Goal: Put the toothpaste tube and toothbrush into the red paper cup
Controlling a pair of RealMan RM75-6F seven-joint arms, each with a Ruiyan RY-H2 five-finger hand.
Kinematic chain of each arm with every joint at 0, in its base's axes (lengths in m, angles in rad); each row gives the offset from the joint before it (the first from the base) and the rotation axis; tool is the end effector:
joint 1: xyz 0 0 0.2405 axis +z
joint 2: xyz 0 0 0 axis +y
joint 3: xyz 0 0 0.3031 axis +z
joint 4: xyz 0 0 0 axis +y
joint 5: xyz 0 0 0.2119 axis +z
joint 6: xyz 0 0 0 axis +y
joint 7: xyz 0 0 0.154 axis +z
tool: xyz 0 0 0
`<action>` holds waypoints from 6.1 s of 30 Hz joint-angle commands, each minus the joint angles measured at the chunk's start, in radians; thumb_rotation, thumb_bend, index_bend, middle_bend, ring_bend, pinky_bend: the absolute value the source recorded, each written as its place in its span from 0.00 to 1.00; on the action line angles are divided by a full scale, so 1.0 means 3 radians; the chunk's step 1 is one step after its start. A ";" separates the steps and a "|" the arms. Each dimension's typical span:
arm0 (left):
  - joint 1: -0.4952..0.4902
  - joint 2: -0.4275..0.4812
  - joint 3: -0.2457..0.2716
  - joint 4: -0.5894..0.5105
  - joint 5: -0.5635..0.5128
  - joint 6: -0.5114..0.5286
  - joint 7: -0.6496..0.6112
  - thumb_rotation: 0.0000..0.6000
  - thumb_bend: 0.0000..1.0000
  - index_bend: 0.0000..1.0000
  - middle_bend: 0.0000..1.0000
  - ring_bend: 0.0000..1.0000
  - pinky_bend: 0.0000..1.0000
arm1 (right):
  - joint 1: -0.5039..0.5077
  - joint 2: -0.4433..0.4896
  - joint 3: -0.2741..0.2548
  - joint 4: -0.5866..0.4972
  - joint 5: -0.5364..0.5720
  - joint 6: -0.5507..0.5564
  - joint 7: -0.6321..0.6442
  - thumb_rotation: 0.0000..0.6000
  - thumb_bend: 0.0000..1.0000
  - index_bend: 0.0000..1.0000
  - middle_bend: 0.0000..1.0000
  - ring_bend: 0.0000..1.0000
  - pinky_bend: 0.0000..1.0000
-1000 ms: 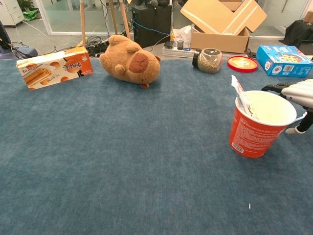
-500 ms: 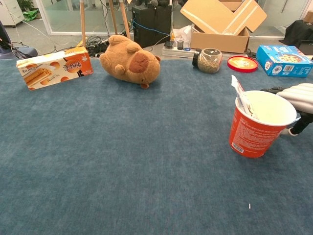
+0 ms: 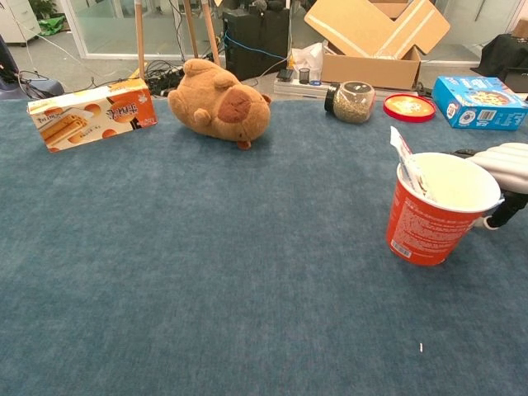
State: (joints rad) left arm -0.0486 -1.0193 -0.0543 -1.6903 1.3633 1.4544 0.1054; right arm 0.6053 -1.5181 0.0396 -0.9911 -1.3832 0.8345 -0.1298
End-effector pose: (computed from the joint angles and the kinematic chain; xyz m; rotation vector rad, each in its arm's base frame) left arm -0.3702 0.1802 0.2110 -1.3053 -0.9056 -0.7041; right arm -0.3467 -0.3882 0.0193 1.9095 -0.7453 0.4808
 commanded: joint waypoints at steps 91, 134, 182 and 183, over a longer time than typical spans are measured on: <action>-0.0009 -0.0008 0.0008 0.0004 -0.0023 -0.0038 0.0047 1.00 0.00 0.16 0.31 0.25 0.25 | -0.0271 0.1342 0.0498 -0.2262 -0.0253 0.1072 0.1118 1.00 0.28 0.61 0.11 0.00 0.21; -0.0001 0.0007 0.0011 -0.0013 -0.0009 -0.0019 0.0024 1.00 0.00 0.16 0.31 0.25 0.25 | -0.0294 0.1239 0.0047 -0.1983 -0.0749 0.0961 0.2768 1.00 0.28 0.61 0.11 0.00 0.21; -0.0050 -0.0049 0.0028 0.0031 0.0007 -0.0099 0.0069 1.00 0.00 0.16 0.31 0.25 0.25 | -0.0981 0.1406 0.0006 -0.2025 -0.0233 0.1720 -0.0143 1.00 0.16 0.32 0.10 0.00 0.21; -0.0050 -0.0050 0.0027 0.0033 0.0006 -0.0096 0.0068 1.00 0.00 0.16 0.31 0.25 0.25 | -0.1009 0.1402 0.0005 -0.2022 -0.0218 0.1751 -0.0209 1.00 0.16 0.32 0.10 0.00 0.21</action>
State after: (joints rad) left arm -0.0634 -1.0343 -0.0461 -1.6804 1.3651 1.4253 0.1259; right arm 0.3354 -1.1044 0.0380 -1.5873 -1.4767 1.3264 -0.1391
